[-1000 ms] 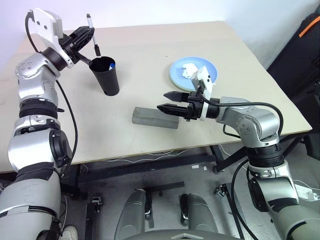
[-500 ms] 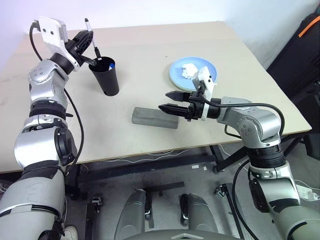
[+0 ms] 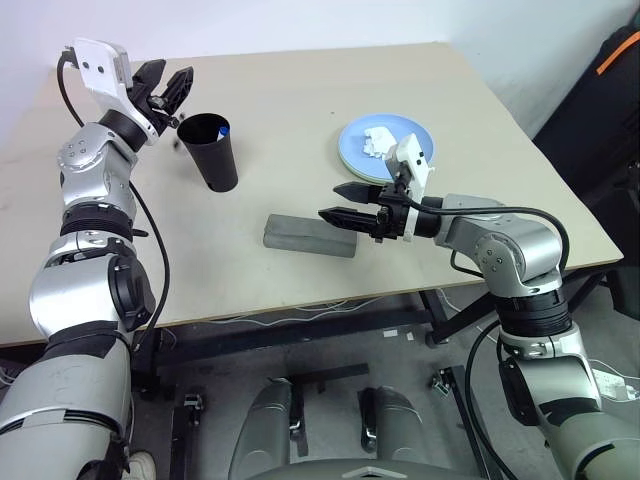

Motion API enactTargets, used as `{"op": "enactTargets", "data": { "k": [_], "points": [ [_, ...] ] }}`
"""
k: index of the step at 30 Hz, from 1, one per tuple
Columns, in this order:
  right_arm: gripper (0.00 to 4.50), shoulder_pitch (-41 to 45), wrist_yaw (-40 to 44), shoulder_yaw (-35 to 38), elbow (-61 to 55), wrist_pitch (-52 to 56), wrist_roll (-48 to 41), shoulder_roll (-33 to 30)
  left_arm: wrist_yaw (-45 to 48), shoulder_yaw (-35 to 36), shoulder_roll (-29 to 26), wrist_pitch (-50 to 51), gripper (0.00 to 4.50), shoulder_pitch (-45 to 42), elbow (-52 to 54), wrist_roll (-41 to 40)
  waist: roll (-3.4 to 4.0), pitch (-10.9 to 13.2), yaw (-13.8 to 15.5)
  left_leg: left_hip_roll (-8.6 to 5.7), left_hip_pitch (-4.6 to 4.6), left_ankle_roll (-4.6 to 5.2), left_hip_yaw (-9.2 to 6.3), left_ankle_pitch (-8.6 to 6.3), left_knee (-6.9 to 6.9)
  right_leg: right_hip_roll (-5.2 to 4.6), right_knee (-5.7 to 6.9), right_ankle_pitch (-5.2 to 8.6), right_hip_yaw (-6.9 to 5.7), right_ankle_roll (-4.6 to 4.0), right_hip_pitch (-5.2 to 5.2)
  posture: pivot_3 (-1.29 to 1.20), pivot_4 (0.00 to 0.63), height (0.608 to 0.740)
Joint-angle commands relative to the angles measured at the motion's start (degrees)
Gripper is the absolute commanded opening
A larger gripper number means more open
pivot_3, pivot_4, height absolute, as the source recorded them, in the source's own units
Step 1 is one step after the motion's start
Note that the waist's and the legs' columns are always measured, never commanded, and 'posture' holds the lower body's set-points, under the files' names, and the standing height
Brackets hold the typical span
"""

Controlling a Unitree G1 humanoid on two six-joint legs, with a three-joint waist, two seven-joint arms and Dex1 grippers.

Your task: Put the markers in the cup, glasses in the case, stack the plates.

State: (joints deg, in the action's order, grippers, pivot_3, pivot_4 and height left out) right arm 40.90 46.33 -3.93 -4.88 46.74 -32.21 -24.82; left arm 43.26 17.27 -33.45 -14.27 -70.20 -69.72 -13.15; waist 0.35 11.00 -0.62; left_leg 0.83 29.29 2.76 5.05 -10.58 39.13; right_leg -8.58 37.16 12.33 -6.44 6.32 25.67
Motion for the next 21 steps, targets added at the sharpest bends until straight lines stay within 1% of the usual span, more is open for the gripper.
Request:
{"op": "enactTargets", "data": {
  "k": [1,2,3,14,21],
  "points": [
    [3.39,0.32,-0.27,0.81,-2.11,-0.84,-0.25,0.03,0.59,1.23,-0.87,0.14,4.05,-1.47,0.85,-0.97,0.0,0.0,0.0,0.0,0.0,0.0,0.0,0.0,0.0,0.0,0.0,0.0,0.0,0.0,0.0,0.0,0.15,0.707],
    [3.39,0.33,-0.26,0.81,-2.11,-0.77,-0.33,0.07,0.78,1.25,-0.85,0.25,4.41,-1.55,1.03,-1.05,0.0,0.0,0.0,0.0,0.0,0.0,0.0,0.0,0.0,0.0,0.0,0.0,0.0,0.0,0.0,0.0,0.15,0.707],
    [3.39,0.33,-0.21,0.82,-2.13,-0.73,-0.45,0.12,0.91,1.16,-0.85,0.26,4.46,-1.58,1.2,-0.98,0.0,0.0,0.0,0.0,0.0,0.0,0.0,0.0,0.0,0.0,0.0,0.0,0.0,0.0,0.0,0.0,0.15,0.707],
    [3.39,0.26,0.32,1.22,-2.32,-0.29,-1.66,0.95,1.72,0.89,-2.44,0.67,4.46,-1.77,2.8,-0.6,0.0,0.0,-0.03,0.01,0.0,-0.01,0.0,-0.01,-0.02,0.0,-0.02,0.0,0.0,0.0,0.03,0.0,0.15,0.707],
    [3.39,0.7,0.66,1.71,-2.41,-0.32,-2.44,0.62,6.14,1.37,-4.04,2.38,4.46,0.29,6.74,-2.07,-0.01,0.01,0.0,0.01,0.02,-0.01,0.0,-0.01,-0.04,-0.01,-0.08,0.0,0.0,-0.01,0.07,0.0,0.15,0.707]
  ]
}}
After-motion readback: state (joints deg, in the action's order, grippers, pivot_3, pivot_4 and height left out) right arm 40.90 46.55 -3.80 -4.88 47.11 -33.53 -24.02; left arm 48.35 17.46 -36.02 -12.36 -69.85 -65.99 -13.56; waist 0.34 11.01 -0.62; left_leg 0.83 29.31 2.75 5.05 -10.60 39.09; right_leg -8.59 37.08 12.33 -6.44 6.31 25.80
